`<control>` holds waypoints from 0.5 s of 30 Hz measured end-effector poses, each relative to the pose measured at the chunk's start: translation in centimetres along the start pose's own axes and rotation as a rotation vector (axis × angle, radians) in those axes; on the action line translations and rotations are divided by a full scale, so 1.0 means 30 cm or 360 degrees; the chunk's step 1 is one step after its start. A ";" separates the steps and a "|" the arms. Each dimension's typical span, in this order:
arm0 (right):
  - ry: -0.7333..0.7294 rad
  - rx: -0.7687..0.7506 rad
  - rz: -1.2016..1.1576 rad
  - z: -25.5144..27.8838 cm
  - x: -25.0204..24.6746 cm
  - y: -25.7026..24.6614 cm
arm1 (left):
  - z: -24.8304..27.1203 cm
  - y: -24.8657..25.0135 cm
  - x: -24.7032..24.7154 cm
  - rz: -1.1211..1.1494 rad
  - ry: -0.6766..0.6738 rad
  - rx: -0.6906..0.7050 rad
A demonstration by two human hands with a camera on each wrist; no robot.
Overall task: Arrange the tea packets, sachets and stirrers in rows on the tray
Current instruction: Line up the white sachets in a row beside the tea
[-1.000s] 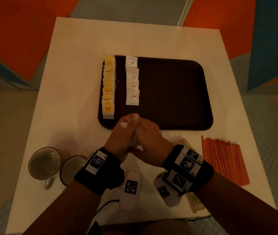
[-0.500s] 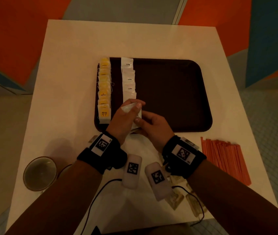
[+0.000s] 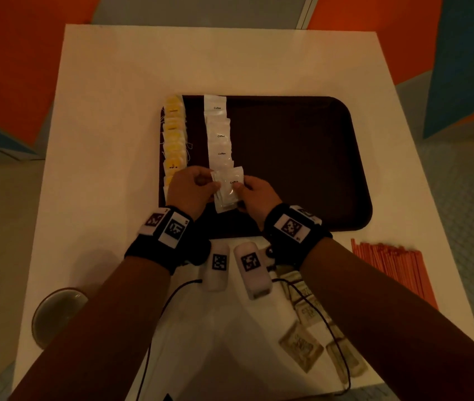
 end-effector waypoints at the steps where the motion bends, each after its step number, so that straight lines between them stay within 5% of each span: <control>1: 0.0035 -0.0010 0.0046 -0.012 -0.002 -0.005 | -0.013 -0.001 -0.001 -0.0054 0.0025 0.0007; 5: 0.0138 -0.0070 0.0201 -0.044 -0.001 -0.018 | -0.034 0.013 -0.002 -0.0226 0.0043 0.0095; 15: 0.0318 -0.0101 0.0594 -0.046 -0.038 0.006 | 0.018 0.012 0.002 -0.0021 -0.0160 0.0071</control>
Point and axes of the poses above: each hand's wrist, its own z-axis away from the middle knuckle, its own x-axis out of the palm, y = z × x, the point moved 3 cm from there along -z, towards the middle knuckle, and after that the axes turned 4 degrees about x, right-handed, at the moved point
